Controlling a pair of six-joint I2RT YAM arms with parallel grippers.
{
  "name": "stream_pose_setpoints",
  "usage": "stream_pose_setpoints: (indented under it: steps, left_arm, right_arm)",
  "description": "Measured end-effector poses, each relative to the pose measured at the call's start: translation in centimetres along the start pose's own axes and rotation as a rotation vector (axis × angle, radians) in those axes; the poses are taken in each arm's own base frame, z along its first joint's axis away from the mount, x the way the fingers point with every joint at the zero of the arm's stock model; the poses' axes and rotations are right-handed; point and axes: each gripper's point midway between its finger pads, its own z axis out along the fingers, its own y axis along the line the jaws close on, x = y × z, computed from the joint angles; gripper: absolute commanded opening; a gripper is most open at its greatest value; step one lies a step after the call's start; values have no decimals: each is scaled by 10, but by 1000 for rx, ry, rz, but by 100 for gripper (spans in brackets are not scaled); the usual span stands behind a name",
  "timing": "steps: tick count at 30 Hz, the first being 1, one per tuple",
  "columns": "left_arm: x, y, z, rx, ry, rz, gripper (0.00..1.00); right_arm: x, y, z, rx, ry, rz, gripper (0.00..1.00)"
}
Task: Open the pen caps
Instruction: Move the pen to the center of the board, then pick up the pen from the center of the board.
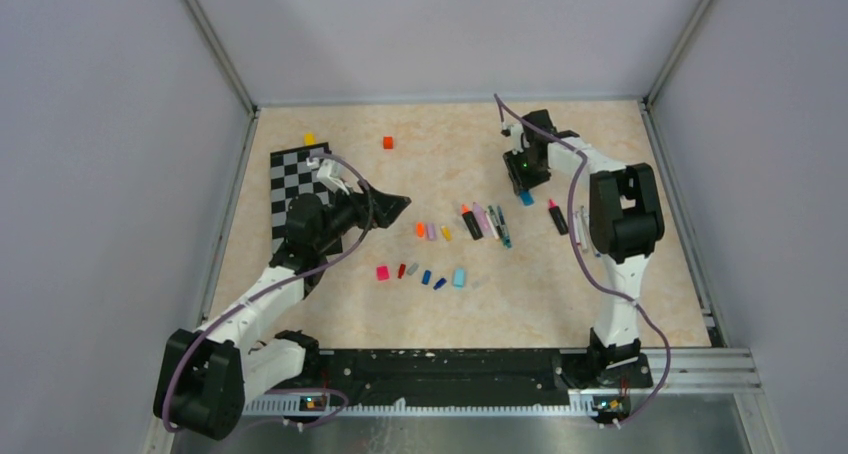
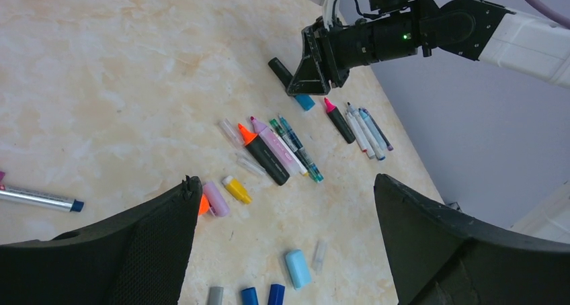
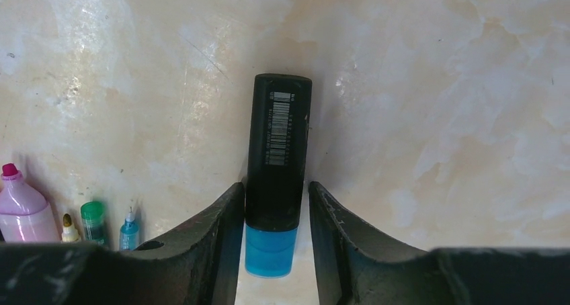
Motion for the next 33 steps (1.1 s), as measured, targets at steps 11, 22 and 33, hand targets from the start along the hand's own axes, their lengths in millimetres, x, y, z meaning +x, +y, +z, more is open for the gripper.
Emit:
stream_pose_setpoints:
  steps: [11,22,33]
  left_arm:
    - [18,-4,9,91,56,-96,99]
    - [42,-23,25,262,154,-256,99]
    - [63,-45,75,283,204,-313,99]
  right_arm:
    - [-9,-3,4,8,-46,-29,20]
    - [14,18,-12,-153,-123,14,8]
    - [2,63,-67,-393,-310,24,7]
